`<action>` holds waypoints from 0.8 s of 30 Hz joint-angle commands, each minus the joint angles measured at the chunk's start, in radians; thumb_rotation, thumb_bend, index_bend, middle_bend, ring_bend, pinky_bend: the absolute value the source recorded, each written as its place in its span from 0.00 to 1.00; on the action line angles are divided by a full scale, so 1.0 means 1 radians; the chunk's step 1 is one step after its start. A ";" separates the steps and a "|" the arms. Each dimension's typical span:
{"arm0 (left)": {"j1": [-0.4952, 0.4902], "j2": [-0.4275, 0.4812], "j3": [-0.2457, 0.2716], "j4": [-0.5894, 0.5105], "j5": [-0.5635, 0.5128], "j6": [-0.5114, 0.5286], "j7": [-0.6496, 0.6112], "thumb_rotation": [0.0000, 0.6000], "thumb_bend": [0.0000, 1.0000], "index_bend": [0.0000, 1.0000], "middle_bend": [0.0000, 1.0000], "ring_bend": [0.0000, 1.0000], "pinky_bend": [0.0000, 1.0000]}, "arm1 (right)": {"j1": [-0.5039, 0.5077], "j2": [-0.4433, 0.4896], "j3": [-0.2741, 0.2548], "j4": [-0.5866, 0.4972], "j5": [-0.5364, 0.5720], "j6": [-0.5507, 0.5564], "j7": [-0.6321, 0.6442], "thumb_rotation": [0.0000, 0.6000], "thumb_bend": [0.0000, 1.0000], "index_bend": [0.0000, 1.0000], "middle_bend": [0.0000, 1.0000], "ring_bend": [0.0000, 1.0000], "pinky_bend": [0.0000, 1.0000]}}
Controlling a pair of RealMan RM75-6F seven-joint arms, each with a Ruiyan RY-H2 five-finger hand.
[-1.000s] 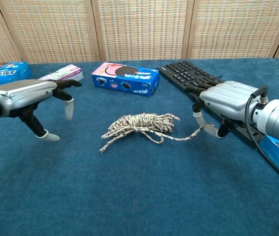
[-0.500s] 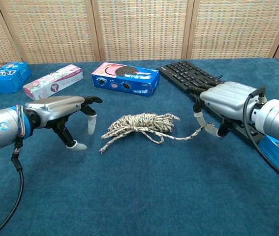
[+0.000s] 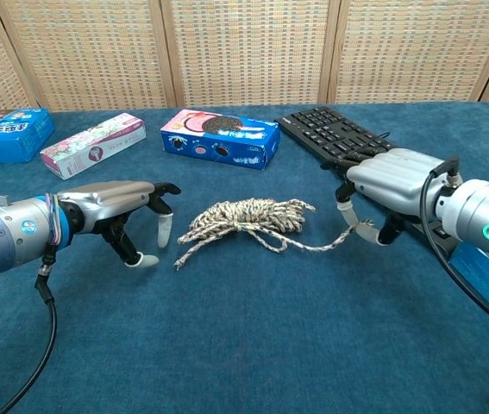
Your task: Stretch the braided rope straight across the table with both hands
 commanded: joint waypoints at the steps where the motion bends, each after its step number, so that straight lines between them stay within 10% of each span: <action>1: -0.010 -0.001 -0.001 -0.010 -0.013 0.000 0.003 1.00 0.32 0.55 0.00 0.00 0.00 | 0.001 -0.002 -0.001 0.001 0.001 -0.001 -0.002 1.00 0.49 0.65 0.00 0.00 0.00; 24: -0.074 -0.048 0.012 -0.029 -0.130 0.031 0.060 1.00 0.34 0.55 0.00 0.00 0.00 | -0.007 0.003 -0.006 0.019 -0.004 -0.008 0.032 1.00 0.50 0.65 0.00 0.00 0.00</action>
